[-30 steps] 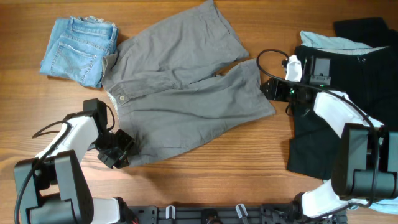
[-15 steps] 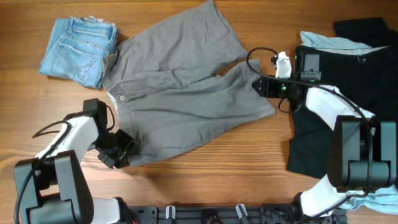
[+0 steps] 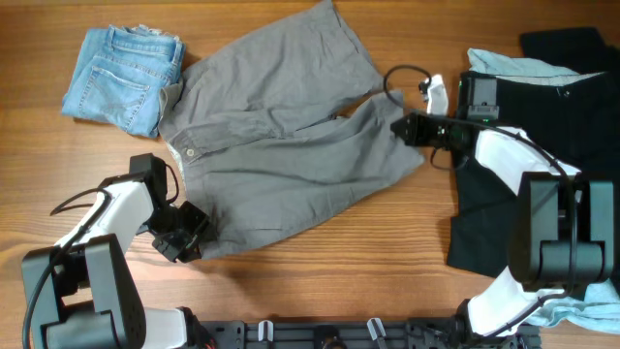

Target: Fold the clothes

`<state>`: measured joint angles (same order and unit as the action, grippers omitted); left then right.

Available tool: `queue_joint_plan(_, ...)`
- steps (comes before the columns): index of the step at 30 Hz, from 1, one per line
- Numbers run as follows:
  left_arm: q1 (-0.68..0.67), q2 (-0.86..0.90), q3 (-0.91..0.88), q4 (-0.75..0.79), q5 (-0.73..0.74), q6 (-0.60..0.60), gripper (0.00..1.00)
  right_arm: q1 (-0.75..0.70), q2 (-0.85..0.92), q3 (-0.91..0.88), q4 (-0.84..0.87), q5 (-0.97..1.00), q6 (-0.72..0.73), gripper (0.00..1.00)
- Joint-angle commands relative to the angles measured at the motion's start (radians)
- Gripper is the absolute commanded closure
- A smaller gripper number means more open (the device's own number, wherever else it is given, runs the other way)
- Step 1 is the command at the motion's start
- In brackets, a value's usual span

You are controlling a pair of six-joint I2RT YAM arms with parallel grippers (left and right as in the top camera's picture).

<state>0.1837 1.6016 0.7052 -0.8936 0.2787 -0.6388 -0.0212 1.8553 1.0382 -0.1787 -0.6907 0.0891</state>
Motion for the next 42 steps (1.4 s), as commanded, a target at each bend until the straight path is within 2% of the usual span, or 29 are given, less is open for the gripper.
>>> queue_joint_plan(1, -0.008, 0.064, -0.056, 0.095, -0.055, -0.005, 0.57, 0.0, 0.01, 0.051, 0.095, -0.05, 0.106, 0.96)
queue_joint_plan(4, -0.008, 0.064, -0.056, 0.094, -0.055, -0.005, 0.57, 0.002, 0.011, 0.051, 0.102, 0.093, 0.15, 0.96)
queue_joint_plan(5, -0.008, 0.064, -0.056, 0.094, -0.055, -0.005, 0.57, 0.002, 0.012, 0.051, 0.102, 0.109, 0.15, 0.85)
queue_joint_plan(6, -0.008, 0.064, -0.056, 0.094, -0.055, -0.005, 0.57, 0.002, 0.013, 0.051, 0.102, 0.119, 0.148, 0.34)
queue_joint_plan(7, -0.008, 0.064, -0.056, 0.095, -0.055, -0.005, 0.57, 0.001, 0.013, 0.051, 0.099, 0.12, 0.143, 0.25)
queue_joint_plan(9, -0.008, 0.064, -0.056, 0.094, -0.055, -0.005, 0.57, -0.002, 0.013, 0.051, 0.047, 0.135, 0.081, 0.25)
queue_joint_plan(11, -0.008, 0.064, -0.056, 0.094, -0.055, -0.005, 0.57, -0.009, 0.013, 0.051, -0.101, 0.234, -0.011, 0.29)
queue_joint_plan(13, -0.008, 0.064, -0.056, 0.094, -0.055, -0.005, 0.57, -0.027, 0.013, 0.051, -0.185, 0.294, -0.066, 0.41)
queue_joint_plan(18, -0.008, 0.064, -0.056, 0.094, -0.05, 0.003, 0.6, -0.055, 0.011, 0.051, -0.17, 0.219, -0.063, 0.39)
queue_joint_plan(19, -0.008, 0.064, -0.056, 0.093, -0.033, 0.006, 0.62, -0.055, 0.011, 0.051, -0.171, 0.212, -0.063, 0.63)
queue_joint_plan(20, -0.008, 0.064, -0.056, 0.09, -0.021, 0.006, 0.64, -0.054, 0.011, 0.051, -0.164, 0.164, -0.063, 0.74)
queue_joint_plan(21, -0.008, 0.064, -0.056, 0.09, 0.006, 0.014, 0.7, -0.051, 0.011, 0.05, -0.143, 0.102, -0.063, 0.8)
queue_joint_plan(23, -0.008, 0.051, -0.044, 0.083, 0.076, 0.061, 0.68, -0.026, 0.017, 0.05, -0.106, 0.062, -0.062, 0.83)
queue_joint_plan(27, -0.008, -0.057, 0.022, 0.048, 0.212, 0.23, 0.49, -0.004, 0.037, 0.05, -0.064, 0.064, -0.055, 0.96)
queue_joint_plan(28, -0.008, -0.107, 0.041, 0.038, 0.212, 0.24, 0.46, -0.004, 0.037, 0.05, -0.039, 0.066, -0.041, 0.96)
queue_joint_plan(29, -0.008, -0.153, 0.051, 0.038, 0.211, 0.24, 0.38, -0.005, 0.037, 0.05, -0.036, 0.107, -0.031, 0.9)
queue_joint_plan(30, -0.008, -0.191, 0.055, 0.041, 0.211, 0.24, 0.27, -0.006, 0.037, 0.05, -0.055, 0.171, -0.026, 0.51)
queue_joint_plan(31, -0.008, -0.241, 0.055, 0.039, 0.211, 0.24, 0.18, -0.006, 0.037, 0.05, -0.082, 0.218, -0.042, 0.26)
queue_joint_plan(32, -0.008, -0.264, 0.055, 0.037, 0.211, 0.24, 0.15, -0.006, 0.037, 0.05, -0.103, 0.219, -0.064, 0.25)
queue_joint_plan(34, -0.008, -0.29, 0.055, 0.036, 0.211, 0.24, 0.15, -0.003, 0.039, 0.05, -0.154, 0.219, -0.064, 0.34)
queue_joint_plan(35, -0.008, -0.291, 0.055, 0.036, 0.211, 0.24, 0.15, -0.001, 0.039, 0.048, -0.172, 0.209, -0.064, 0.43)
queue_joint_plan(36, -0.008, -0.291, 0.055, 0.037, 0.211, 0.24, 0.15, 0.001, 0.039, 0.048, -0.172, 0.163, -0.066, 0.67)
queue_joint_plan(37, -0.008, -0.291, 0.055, 0.039, 0.211, 0.24, 0.15, 0.001, 0.039, 0.048, -0.153, 0.111, -0.067, 0.85)
queue_joint_plan(38, -0.008, -0.291, 0.055, 0.045, 0.211, 0.24, 0.15, 0.001, 0.039, 0.048, -0.116, 0.043, -0.059, 0.94)
queue_joint_plan(39, -0.008, -0.291, 0.055, 0.053, 0.211, 0.24, 0.15, 0.0, 0.039, 0.048, -0.068, -0.013, -0.047, 0.96)
queue_joint_plan(42, -0.008, -0.291, 0.055, 0.072, 0.211, 0.24, 0.18, 0.002, 0.039, 0.048, 0.141, -0.007, 0.15, 0.96)
